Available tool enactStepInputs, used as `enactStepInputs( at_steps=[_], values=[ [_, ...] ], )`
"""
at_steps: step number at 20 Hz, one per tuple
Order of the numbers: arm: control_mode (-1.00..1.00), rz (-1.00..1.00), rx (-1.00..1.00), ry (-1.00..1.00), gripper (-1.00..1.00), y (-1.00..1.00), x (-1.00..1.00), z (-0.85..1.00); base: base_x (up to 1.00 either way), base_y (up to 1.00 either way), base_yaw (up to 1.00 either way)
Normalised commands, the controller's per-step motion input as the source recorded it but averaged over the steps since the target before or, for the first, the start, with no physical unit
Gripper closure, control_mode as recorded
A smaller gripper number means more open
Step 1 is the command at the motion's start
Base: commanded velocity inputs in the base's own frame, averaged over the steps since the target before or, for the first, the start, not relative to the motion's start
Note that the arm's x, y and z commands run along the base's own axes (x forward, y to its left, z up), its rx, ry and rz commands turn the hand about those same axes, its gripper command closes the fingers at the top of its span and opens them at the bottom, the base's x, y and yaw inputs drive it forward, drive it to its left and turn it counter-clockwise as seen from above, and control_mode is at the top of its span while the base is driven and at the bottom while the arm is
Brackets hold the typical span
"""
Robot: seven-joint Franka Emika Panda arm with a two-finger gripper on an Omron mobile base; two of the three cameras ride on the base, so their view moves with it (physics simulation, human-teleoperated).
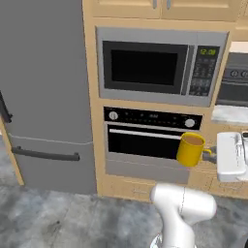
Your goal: Pick up the brewed coffee from the coffee machine and place it next to the breakfast plate on the dining counter.
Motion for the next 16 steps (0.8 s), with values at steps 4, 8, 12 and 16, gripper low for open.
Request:
enactStepInputs(
  at_steps=[4, 8, 12, 16],
  values=[
    [1.0, 0.0, 0.0, 0.0, 1.0, 0.0, 0.0, 0.0, -0.05, 0.86, 0.71],
    [1.0, 0.0, 0.0, 0.0, 1.0, 0.0, 0.0, 0.0, 0.0, 0.87, 0.69],
    [1.0, 0.0, 0.0, 0.0, 1.0, 0.0, 0.0, 0.0, 0.13, 0.19, 0.7],
    [1.0, 0.0, 0.0, 0.0, 1.0, 0.0, 0.0, 0.0, 0.14, -0.83, 0.57]
  ],
)
